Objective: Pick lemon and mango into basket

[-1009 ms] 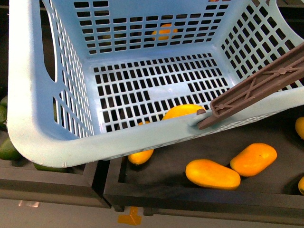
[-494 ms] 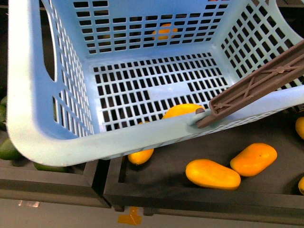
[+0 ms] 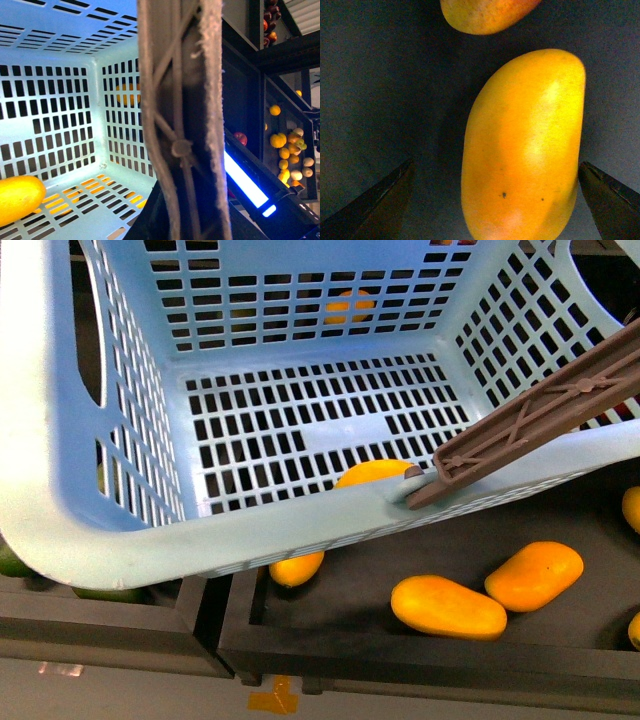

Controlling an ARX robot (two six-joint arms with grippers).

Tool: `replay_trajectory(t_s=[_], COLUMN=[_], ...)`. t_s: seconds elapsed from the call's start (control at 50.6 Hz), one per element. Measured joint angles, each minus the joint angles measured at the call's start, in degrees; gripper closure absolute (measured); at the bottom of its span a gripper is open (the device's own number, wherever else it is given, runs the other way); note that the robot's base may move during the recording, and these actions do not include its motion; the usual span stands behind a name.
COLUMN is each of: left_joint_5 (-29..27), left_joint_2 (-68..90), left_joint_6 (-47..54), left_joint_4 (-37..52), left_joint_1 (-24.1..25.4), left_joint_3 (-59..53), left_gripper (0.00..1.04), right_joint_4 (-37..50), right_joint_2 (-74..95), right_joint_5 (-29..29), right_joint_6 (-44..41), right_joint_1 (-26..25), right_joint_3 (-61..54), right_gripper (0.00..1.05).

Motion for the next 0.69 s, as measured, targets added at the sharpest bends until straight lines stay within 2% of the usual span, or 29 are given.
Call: replay_trajectory(t_s=[0.336,0.514,0.692], left_joint_5=[0.0,0.1,0.2], left_joint_2=[0.0,0.0,0.0], left_joint_6=[0.0,0.0,0.0], left_joint_4=[0.0,0.0,0.0], left_joint_1=[0.0,0.0,0.0], left_joint_3=[0.0,0.0,0.0], left_gripper=[1.0,1.0,1.0], right_joint_4=[-2.8,-2.3,2.3], right_joint_2=[3.5,3.6,0.2], right_joint_5=[0.1,0.3,-0.2], right_joint_6=[0.0,0.0,-0.5], right_joint_1=[0.1,0.0,-0.8], right_joint_3=[2.4,1.8,-4.7], right_gripper=[0.09,0.37,0.42])
